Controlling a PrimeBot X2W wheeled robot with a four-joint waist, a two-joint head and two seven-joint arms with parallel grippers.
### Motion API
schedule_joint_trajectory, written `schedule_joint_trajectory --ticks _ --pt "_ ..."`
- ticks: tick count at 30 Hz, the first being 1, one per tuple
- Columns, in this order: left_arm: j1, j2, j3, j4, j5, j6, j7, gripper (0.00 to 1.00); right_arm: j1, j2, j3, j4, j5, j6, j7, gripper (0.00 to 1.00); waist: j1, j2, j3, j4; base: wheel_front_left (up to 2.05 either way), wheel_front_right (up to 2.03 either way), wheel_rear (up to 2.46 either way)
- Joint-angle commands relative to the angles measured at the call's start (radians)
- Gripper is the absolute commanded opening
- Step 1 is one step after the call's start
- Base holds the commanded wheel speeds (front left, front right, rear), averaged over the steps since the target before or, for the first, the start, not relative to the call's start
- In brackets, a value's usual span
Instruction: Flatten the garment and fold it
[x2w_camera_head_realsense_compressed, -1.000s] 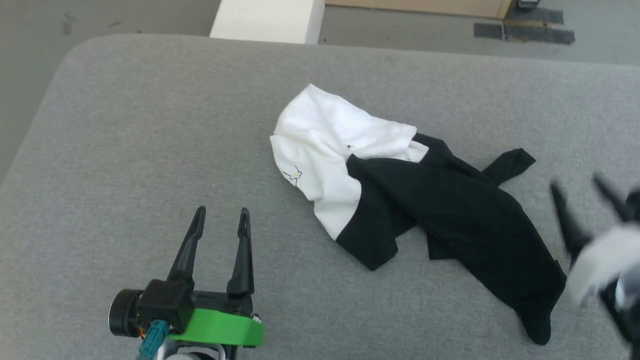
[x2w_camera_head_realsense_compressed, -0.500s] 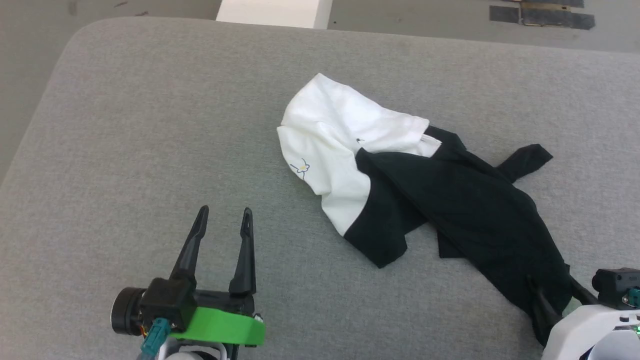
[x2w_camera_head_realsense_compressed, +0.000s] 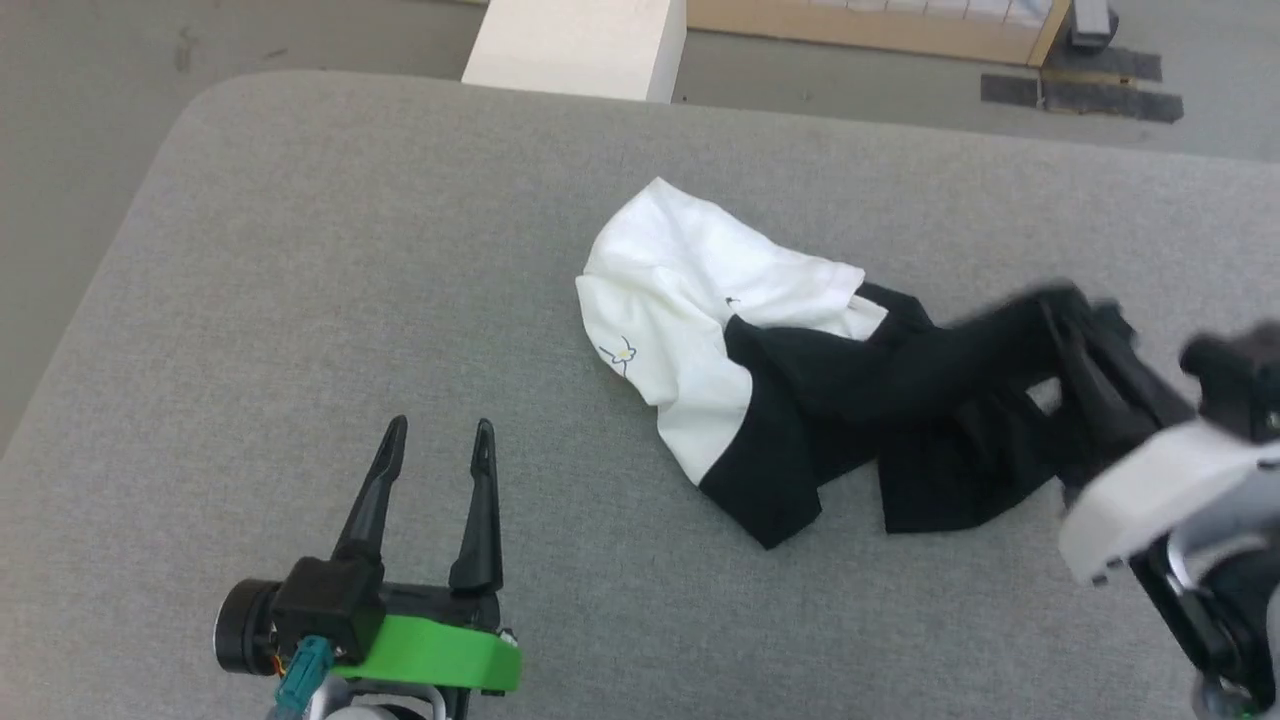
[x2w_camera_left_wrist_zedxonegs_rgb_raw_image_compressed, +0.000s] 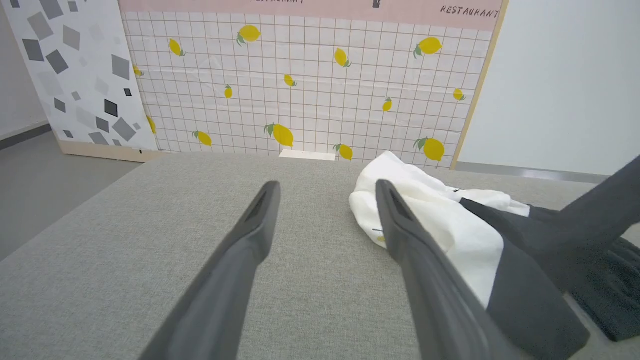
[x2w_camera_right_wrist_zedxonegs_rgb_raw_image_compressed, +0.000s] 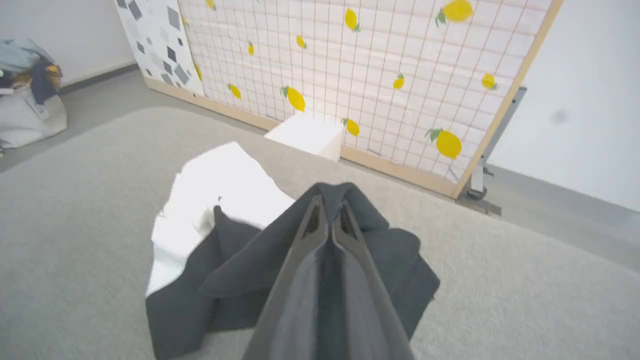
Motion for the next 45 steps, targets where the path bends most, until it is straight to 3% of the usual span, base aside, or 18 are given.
schedule_joint_trajectory --ticks 1,5,8,15,21,22,23,24,25,30,35,39,45 --pt "0.005 -0.003 -0.002 0.003 0.013 -0.005 -0.005 1.00 -0.048 -0.009 0.035 -0.027 0.014 -0.002 0.015 0.00 0.0000 0.0000 -0.027 0.012 0.00 0.00 0.00" --pt "0.017 -0.004 -0.005 0.011 0.005 -0.005 -0.005 1.00 -0.174 -0.025 0.176 -0.046 0.058 -0.002 0.048 0.00 0.0000 0.0000 -0.057 0.037 0.00 0.00 0.00" --pt "0.030 -0.004 -0.004 0.014 0.001 -0.004 -0.005 1.00 -0.307 0.017 0.348 0.021 0.105 -0.002 0.041 0.00 0.0000 0.0000 -0.072 0.066 0.00 0.00 0.00" --pt "0.032 -0.004 -0.012 0.013 -0.002 -0.007 -0.005 1.00 -0.404 0.122 0.607 0.343 0.218 -0.002 0.011 0.00 0.0000 0.0000 -0.067 0.148 0.00 0.00 0.00" --pt "0.033 -0.004 -0.029 0.021 -0.012 -0.008 -0.005 1.00 -0.386 0.139 0.747 0.583 0.257 -0.002 -0.044 0.00 0.0000 0.0000 -0.044 0.209 0.00 0.00 0.00" --pt "0.033 -0.004 -0.033 0.022 -0.016 -0.006 -0.005 1.00 -0.383 0.142 0.756 0.626 0.257 -0.002 -0.059 0.15 0.0000 0.0000 -0.042 0.214 0.00 0.00 0.00" --pt "0.033 -0.004 -0.036 0.023 -0.018 -0.004 -0.005 1.00 -0.384 0.144 0.765 0.658 0.253 -0.002 -0.068 0.45 0.0000 0.0000 -0.041 0.218 0.00 0.00 0.00" --pt "0.033 -0.004 -0.040 0.024 -0.020 -0.002 -0.005 1.00 -0.389 0.144 0.780 0.692 0.242 -0.002 -0.076 1.00 0.0000 0.0000 -0.041 0.220 0.00 0.00 0.00" --pt "0.032 -0.004 -0.043 0.024 -0.021 0.001 -0.005 1.00 -0.395 0.145 0.788 0.715 0.239 -0.002 -0.084 1.00 0.0000 0.0000 -0.041 0.221 0.00 0.00 0.00" --pt "0.027 -0.004 -0.047 0.024 -0.022 0.011 -0.005 1.00 -0.443 0.162 0.796 0.756 0.278 -0.002 -0.139 1.00 0.0000 0.0000 -0.052 0.199 0.00 0.00 0.00" --pt "0.028 -0.004 -0.037 0.017 -0.012 0.010 -0.005 1.00 -0.491 0.152 0.747 0.682 0.325 -0.002 -0.165 1.00 0.0000 0.0000 -0.070 0.148 0.00 0.00 0.00" --pt "0.035 -0.002 -0.028 0.006 -0.002 0.006 -0.005 1.00 -0.480 0.093 0.608 0.578 0.292 -0.002 -0.195 1.00 0.0000 0.0000 -0.078 0.095 0.00 0.00 0.00" --pt "0.044 0.007 -0.017 -0.017 0.013 0.002 -0.005 1.00 -0.319 0.015 0.278 0.371 0.107 -0.002 -0.227 1.00 0.0000 0.0000 -0.068 0.008 0.00 0.00 0.00"
